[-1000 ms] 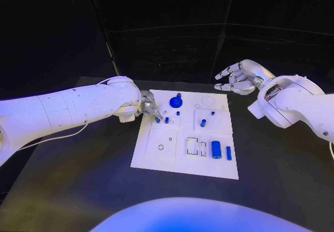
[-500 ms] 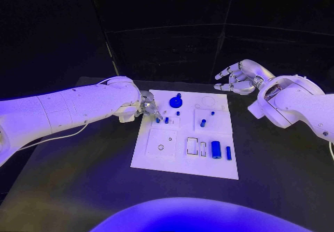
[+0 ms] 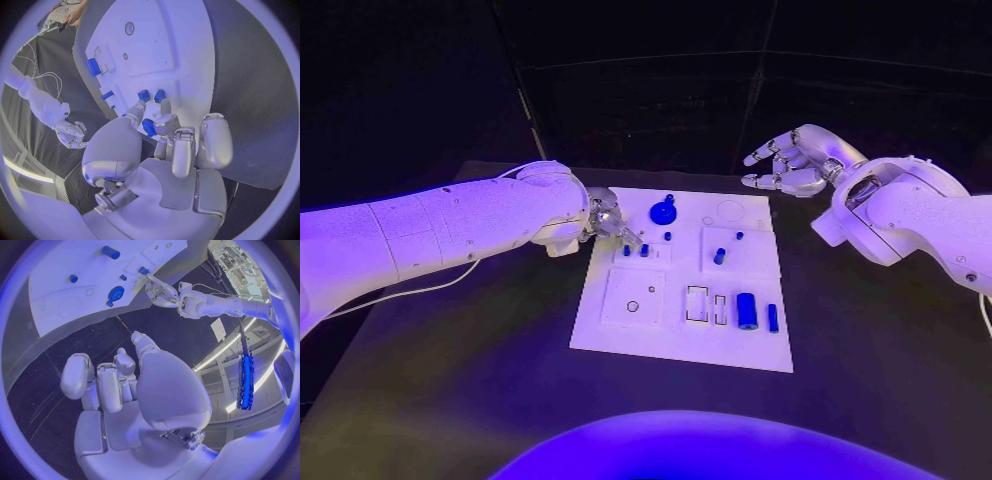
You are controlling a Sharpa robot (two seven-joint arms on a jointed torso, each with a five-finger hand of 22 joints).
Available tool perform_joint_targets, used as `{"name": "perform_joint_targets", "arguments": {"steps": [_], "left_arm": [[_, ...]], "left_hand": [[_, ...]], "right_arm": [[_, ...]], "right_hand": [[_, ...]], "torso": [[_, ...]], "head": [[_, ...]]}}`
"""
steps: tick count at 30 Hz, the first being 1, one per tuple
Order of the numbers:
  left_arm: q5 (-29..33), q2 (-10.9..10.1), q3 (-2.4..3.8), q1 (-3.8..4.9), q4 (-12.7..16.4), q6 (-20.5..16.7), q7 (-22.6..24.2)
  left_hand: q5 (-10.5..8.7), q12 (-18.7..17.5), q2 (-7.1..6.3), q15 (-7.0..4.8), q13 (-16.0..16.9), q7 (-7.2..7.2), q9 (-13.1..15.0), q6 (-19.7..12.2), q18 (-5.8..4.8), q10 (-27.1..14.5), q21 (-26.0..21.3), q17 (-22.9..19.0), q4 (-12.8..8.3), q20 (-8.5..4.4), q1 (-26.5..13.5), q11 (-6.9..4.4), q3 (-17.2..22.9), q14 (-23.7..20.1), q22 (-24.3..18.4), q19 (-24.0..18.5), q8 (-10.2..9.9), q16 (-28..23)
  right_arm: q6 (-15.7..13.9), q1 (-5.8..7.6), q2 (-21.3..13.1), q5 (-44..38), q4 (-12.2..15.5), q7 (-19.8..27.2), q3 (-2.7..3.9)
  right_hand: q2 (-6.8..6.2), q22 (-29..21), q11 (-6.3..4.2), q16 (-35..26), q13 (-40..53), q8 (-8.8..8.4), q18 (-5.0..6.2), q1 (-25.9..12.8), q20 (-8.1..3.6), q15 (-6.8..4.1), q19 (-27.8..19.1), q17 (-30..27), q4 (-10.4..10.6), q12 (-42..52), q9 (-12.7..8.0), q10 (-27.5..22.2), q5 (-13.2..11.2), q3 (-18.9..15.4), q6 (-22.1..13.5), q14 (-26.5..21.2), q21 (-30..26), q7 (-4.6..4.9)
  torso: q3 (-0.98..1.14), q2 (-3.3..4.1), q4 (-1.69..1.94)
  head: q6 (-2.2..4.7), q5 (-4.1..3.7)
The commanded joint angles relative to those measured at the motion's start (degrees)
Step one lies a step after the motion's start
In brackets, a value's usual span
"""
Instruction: Assemble the parts on the task board
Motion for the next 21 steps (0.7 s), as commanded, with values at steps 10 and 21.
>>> {"name": "perform_joint_targets", "arguments": {"steps": [10, 21], "left_arm": [[6.6, -1.5, 0.63, 0.51, 2.6, -8.4, 6.8], [10.4, 2.6, 0.02, 0.69, -0.1, -14.6, 27.4]], "left_hand": [[0.19, -5.6, 2.12, 0.26, -7.9, 1.20, -0.9, -3.5, 0.84, -5.0, -5.5, 12.6, 0.2, 0.19, 5.3, 0.89, -4.8, 5.3, -6.1, -3.4, -1.3, -1.2], [0.12, -20.6, 4.74, 4.71, -22.2, 6.51, -8.3, -8.6, 4.94, -24.4, -26.7, -5.0, -8.2, 3.95, 22.5, 5.81, 0.5, -4.0, -26.2, -19.2, -11.7, -11.8]], "right_arm": [[0.2, 0.08, 0.1, 0.1, -0.2, 0.6, 0.03], [0.1, 0.08, 0.6, 0.4, -0.7, 0.7, 0.03]], "right_hand": [[-0.05, -0.1, 0.05, -0.3, 0.0, 0.17, 0.86, 0.0, -0.02, -0.41, -0.5, 0.0, 0.4, -0.1, 0.0, -0.5, 0.2, 0.0, -0.5, 2.6, -0.3, 0.01], [-0.13, -0.1, 0.04, -0.4, -0.1, 0.18, 0.87, 0.2, -0.02, -0.41, -0.5, -0.1, 0.4, -0.2, -0.1, -0.6, 0.2, 0.1, -0.5, 2.6, -0.4, 0.00]], "torso": [[0.10, 0.00, 0.00], [-0.02, 0.12, -0.16]], "head": [[0.91, -0.13], [1.75, -0.89]]}}
